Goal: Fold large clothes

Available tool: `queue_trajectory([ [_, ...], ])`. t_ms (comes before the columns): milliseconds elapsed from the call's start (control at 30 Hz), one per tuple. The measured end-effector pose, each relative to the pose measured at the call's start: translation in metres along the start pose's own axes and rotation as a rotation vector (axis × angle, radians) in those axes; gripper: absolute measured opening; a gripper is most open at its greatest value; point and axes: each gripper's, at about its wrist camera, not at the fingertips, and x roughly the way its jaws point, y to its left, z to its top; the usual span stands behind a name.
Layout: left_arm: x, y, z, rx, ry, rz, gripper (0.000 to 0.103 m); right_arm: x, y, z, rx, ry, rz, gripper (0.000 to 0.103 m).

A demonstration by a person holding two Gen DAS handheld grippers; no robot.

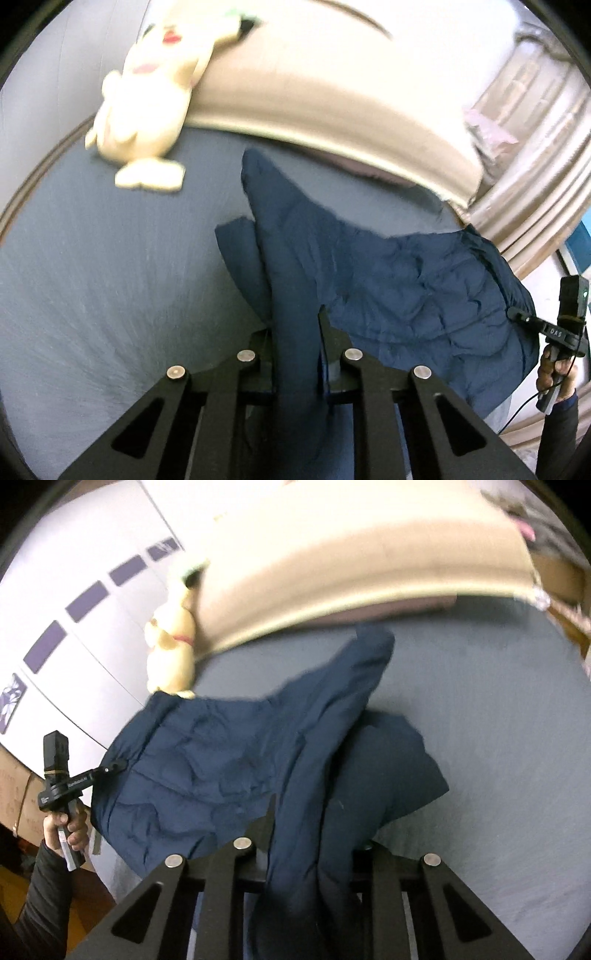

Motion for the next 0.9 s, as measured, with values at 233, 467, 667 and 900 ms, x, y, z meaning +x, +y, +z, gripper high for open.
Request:
queue_trajectory([
  [233, -0.08, -0.037, -0.016, 0.074, -0.121, -0.046, 0.016, -0.091, 0.032, -0.018, -0.065, -0.127, -0.017, 0.022],
  [467, -0.107, -0.044, -0.065, 0.105, -0.179, -0.059, 0.016, -0.121, 0.028, -0.075, -0.042, -0.175, -0.015, 0.022],
  [667, -0.075, -0.025, -0.121, 0.057, -0.095, -0.003, 0.016, -0.08, -0.001, -0.136, 0.044, -0.101, -0.007, 0.022],
  [900, -0.008, 0.018, -0.186, -0.033, 0.045, 0.156, 0.024, 0.005, -0.054, -0.208, 0.235, 0.029, -0.009, 0.031],
])
